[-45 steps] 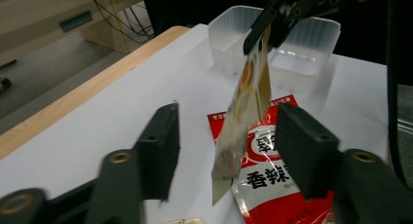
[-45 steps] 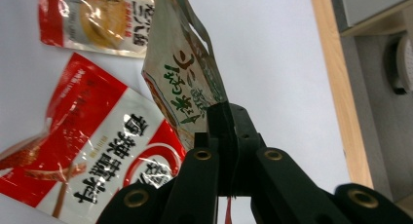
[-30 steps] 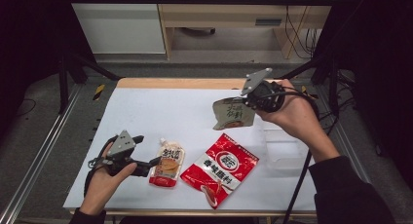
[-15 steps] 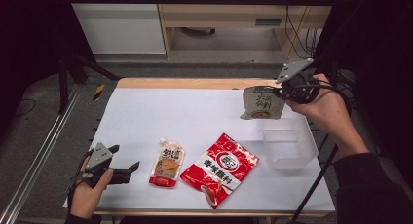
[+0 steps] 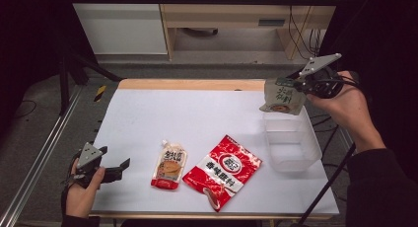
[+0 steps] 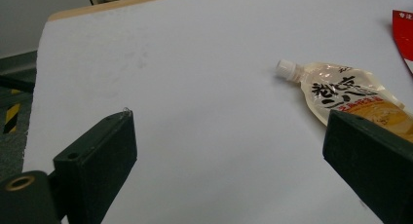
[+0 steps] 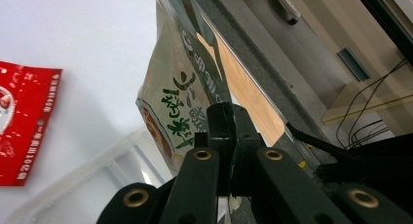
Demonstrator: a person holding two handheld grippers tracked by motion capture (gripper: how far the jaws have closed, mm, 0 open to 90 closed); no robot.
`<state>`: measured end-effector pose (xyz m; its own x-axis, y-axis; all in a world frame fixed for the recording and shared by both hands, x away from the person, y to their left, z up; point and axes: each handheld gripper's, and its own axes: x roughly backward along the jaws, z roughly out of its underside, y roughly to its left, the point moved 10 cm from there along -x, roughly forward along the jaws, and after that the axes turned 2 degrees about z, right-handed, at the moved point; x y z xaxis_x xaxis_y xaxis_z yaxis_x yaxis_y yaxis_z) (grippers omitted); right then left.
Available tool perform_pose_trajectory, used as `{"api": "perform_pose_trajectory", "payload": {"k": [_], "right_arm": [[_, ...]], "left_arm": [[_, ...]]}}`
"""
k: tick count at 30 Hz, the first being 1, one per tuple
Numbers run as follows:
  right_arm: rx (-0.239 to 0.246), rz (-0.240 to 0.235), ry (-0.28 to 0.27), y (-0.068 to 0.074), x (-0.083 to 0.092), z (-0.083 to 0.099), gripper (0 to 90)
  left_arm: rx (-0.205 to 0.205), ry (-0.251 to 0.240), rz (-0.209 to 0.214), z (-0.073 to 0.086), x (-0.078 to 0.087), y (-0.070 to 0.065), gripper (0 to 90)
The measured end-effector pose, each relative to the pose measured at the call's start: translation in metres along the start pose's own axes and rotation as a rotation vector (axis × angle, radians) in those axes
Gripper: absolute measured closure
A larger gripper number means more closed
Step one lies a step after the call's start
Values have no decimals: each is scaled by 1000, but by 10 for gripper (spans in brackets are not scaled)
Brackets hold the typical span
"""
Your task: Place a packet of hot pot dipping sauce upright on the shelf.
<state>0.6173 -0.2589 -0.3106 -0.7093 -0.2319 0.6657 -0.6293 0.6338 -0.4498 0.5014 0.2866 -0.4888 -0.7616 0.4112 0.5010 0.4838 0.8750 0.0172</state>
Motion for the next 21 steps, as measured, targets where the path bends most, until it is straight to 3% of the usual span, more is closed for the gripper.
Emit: {"api": "perform_pose_trajectory", "payload": {"k": [11,21], "right_arm": [[-16,16,22,-13,-15,22,900],[-27,-12,42,-18,-44,40,900]], "left_arm": [[-9,10,-5,1,-1,-1,55],[-8,16,-11,2,-2,0,54]]}}
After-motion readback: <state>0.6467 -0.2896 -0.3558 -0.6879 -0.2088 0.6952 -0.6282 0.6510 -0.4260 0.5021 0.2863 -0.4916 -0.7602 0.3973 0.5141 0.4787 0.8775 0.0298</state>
